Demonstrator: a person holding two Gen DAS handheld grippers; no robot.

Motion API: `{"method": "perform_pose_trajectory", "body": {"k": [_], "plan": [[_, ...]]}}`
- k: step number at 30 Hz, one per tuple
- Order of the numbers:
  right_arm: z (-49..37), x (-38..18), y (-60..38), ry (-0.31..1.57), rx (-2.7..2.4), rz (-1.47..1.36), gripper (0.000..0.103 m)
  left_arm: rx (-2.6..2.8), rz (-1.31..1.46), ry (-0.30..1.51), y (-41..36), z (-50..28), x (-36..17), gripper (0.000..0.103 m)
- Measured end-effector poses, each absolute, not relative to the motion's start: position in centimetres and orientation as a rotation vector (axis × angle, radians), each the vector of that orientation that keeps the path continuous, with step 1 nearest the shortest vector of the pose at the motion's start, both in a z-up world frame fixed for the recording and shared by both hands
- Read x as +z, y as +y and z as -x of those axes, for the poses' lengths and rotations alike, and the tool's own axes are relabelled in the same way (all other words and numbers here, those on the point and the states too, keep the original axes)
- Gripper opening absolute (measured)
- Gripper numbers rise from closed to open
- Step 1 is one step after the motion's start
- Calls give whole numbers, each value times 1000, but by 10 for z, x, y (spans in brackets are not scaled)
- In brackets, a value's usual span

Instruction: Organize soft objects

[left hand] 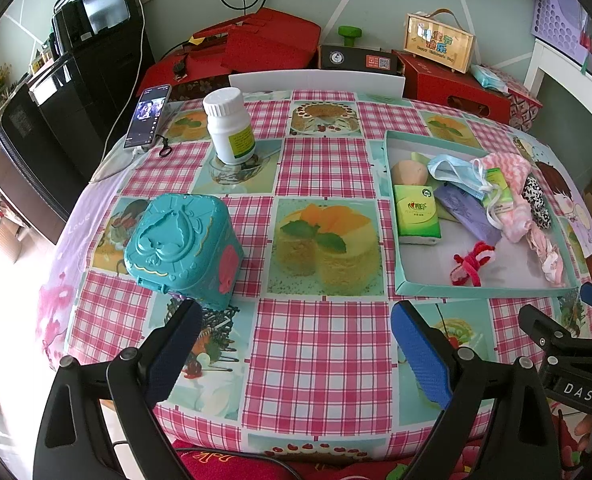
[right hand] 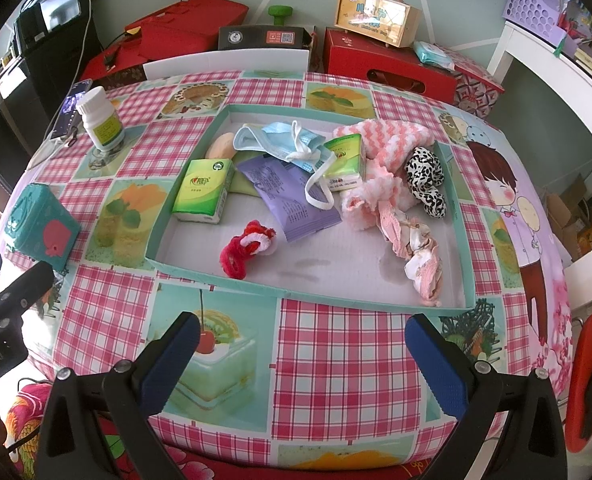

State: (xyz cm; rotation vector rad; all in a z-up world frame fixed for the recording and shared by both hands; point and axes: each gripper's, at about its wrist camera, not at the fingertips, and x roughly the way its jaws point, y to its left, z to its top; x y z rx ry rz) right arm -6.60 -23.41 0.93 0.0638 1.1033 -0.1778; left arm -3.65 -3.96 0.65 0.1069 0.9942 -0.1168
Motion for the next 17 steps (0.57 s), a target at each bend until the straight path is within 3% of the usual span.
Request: {"method": "perform_pose_trajectory", "body": {"k": [17], "plan": [[66,9,-234,1105,-179,-64,103,-121,-97,984,-40,39,9,95]]}}
